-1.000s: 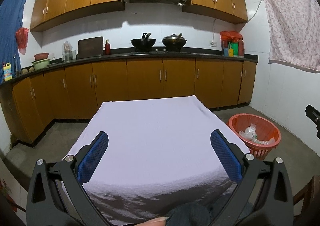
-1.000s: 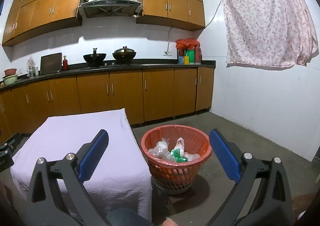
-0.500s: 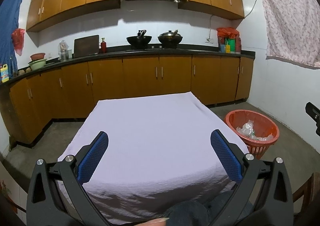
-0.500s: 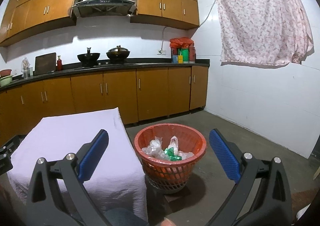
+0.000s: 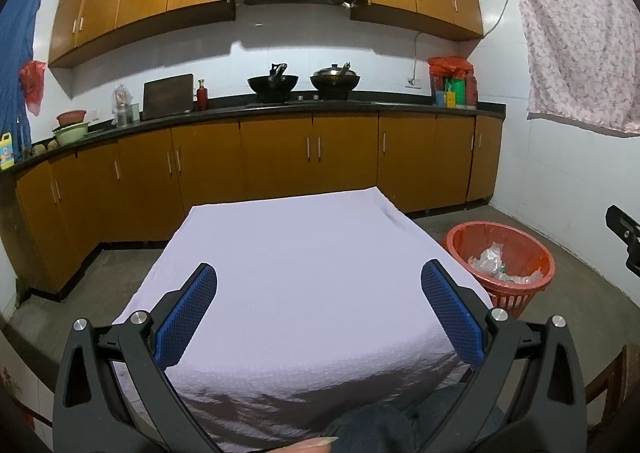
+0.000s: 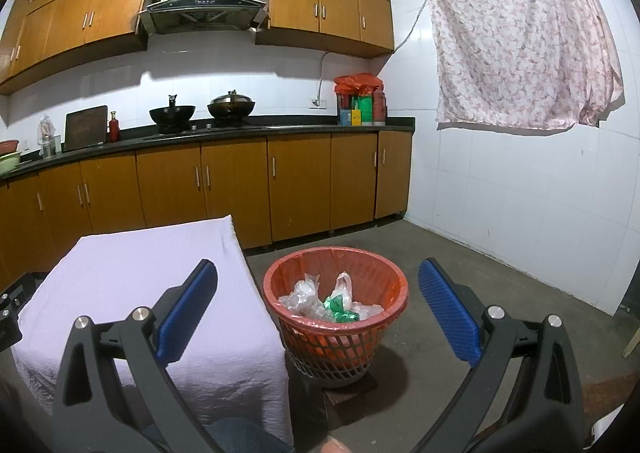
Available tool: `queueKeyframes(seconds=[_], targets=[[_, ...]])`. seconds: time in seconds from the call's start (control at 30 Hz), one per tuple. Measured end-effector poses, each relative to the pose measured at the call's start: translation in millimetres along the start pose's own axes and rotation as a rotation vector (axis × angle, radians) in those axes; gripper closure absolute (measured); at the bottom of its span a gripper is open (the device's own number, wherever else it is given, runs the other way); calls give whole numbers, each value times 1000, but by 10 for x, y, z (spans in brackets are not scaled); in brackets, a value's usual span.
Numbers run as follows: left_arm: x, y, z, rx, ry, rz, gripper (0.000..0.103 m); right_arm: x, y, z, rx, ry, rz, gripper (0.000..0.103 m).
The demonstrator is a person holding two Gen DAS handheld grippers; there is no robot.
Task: Collect trash
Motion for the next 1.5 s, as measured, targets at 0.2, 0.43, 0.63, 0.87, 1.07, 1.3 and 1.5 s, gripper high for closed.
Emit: queueKeyframes(seconds=[0.2, 0.43, 0.63, 0.87, 1.07, 1.3, 1.5], targets=[[-3, -25, 9, -8, 0, 2, 2, 11, 4, -9, 5, -4, 2, 4], [-17, -38, 16, -14, 0, 1, 2, 23, 6, -18, 8, -9, 5, 4], [-18, -38, 18, -14, -1, 1, 2, 24, 12, -28, 10, -10, 5, 4], [-18, -38, 17, -14, 0, 0, 2, 23, 9, -28, 10, -10, 5, 4], [-24, -38, 23, -15, 0, 0, 2, 26, 8, -27, 10, -11, 5, 4], [-29, -38, 26, -14, 0, 0, 2, 29, 14, -27, 10, -10, 4, 4], [-33, -38, 28, -15, 0, 0, 2, 23, 10, -26, 10, -10, 4, 4]])
Point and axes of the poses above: each gripper's, at about its wrist camera, not at the fingertips, and z roughly against the way its jaws point, x to its left, y to its underside, the point moved 9 cm from there along -z, roughly the way its jaws point, and after that the axes turned 12 degrees about -y, right-handed, at the moved point
